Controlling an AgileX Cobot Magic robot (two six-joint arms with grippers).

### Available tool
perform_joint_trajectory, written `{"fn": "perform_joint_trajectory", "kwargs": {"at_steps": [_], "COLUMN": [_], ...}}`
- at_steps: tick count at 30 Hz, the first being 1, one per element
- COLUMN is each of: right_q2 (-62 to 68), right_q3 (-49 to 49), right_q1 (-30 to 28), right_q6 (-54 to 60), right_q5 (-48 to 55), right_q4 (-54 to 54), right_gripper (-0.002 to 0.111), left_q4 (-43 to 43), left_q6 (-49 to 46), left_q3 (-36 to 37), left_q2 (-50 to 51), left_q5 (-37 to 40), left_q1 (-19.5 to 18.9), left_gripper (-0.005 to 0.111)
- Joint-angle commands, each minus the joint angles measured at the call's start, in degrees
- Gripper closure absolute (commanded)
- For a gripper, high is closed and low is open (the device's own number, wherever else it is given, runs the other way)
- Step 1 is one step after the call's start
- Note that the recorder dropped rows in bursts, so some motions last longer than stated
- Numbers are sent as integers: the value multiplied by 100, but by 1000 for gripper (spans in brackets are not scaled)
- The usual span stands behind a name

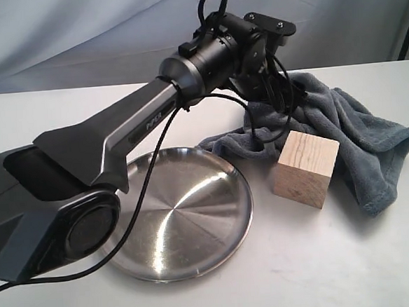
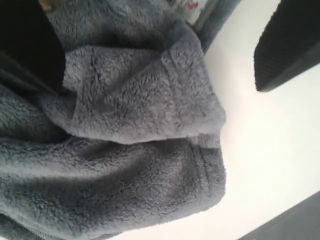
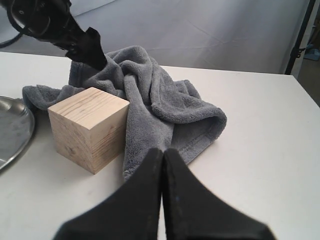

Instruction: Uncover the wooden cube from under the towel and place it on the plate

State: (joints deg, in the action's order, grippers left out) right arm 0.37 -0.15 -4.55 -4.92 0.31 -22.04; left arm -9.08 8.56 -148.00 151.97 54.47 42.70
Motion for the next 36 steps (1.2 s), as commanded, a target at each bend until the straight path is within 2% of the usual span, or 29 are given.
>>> {"fn": "perform_joint_trajectory", "kwargs": {"at_steps": [1, 7, 11, 14, 16, 21, 36], "right_q2": [-37, -37, -37, -37, -37, -37, -37], "right_q3": [15, 15, 15, 15, 15, 15, 15], "right_q1": [0, 0, 0, 0, 0, 0, 0], "right_q6": [-23, -23, -23, -23, -23, -23, -23], "right_q5": [68, 68, 68, 68, 68, 68, 68], "right_q4": [-28, -28, -28, -28, -28, -28, -28], "right_gripper": [105, 105, 105, 105, 105, 105, 105], "left_q4": [312, 1216, 603, -9, -59, -91, -91], "left_q6": [88, 38, 50, 908, 1290, 2048, 1971], "left_q3": [-25, -25, -25, -25, -25, -25, -25], "left_q2": [-381, -698, -698, -698, -698, -615, -199], "left_q5": [887, 1550, 1550, 1550, 1550, 1550, 1550], "left_q1": [-4, 134, 639, 1055, 1198, 1185, 1144], "left_gripper": [9, 9, 9, 9, 9, 9, 9]}}
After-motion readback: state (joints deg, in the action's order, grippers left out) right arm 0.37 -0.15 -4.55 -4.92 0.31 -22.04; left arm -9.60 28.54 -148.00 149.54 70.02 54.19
